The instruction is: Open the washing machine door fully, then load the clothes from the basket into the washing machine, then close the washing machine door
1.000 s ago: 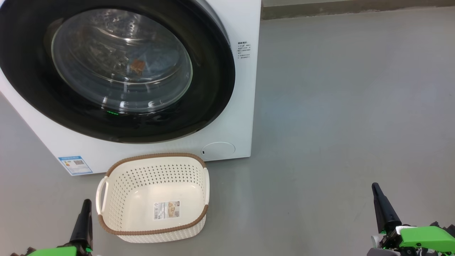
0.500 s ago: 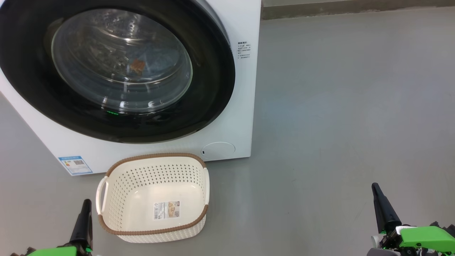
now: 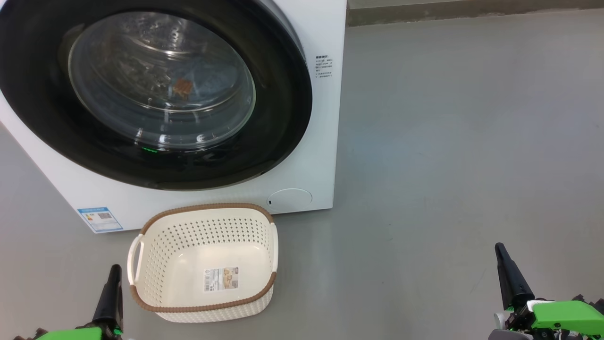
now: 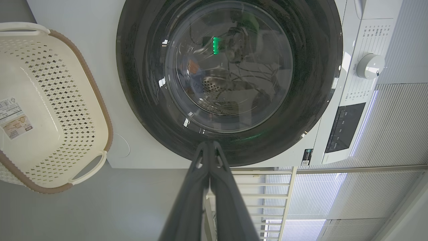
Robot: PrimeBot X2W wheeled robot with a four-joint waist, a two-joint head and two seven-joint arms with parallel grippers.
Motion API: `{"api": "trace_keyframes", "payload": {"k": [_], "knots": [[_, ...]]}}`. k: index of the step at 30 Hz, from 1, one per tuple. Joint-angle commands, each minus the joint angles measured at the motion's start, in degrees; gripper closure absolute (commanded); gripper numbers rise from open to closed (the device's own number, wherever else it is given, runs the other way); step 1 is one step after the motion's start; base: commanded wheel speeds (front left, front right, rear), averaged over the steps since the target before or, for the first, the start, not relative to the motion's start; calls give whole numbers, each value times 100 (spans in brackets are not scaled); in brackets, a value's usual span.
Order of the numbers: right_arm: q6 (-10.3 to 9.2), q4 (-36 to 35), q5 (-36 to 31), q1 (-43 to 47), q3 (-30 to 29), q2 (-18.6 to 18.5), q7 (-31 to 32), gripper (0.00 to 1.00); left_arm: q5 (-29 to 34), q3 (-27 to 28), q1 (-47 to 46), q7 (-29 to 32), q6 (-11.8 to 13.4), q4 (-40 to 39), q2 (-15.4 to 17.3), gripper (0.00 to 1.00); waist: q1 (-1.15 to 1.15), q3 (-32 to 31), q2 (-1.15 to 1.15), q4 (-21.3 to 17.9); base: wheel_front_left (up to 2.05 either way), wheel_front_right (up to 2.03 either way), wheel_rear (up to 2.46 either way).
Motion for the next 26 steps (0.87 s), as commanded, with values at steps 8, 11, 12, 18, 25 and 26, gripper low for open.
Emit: {"api": "trace_keyframes", "payload": {"k": [8, 11, 12, 18, 25, 26], "knots": [[-8, -139, -42, -227, 115, -5, 28, 100, -14, 181, -220, 22, -18, -102, 94, 100, 0, 0, 0, 0, 0, 0, 0], [-8, -139, -43, -227, 113, -4, 29, 100, -14, 181, -220, 22, -18, -102, 94, 100, 0, 0, 0, 0, 0, 0, 0], [-8, -139, -44, -227, 112, -4, 29, 100, -14, 181, -220, 22, -18, -102, 94, 100, 0, 0, 0, 0, 0, 0, 0], [-8, -139, -46, -227, 109, -2, 32, 100, -14, 181, -220, 22, -18, -102, 94, 100, 0, 0, 0, 0, 0, 0, 0], [-8, -139, -49, -227, 106, 0, 34, 100, -14, 181, -220, 23, -18, -102, 94, 100, 0, 0, 0, 0, 0, 0, 0], [-8, -139, -49, -227, 106, 1, 35, 100, -14, 181, -220, 23, -18, -102, 94, 100, 0, 0, 0, 0, 0, 0, 0]]}}
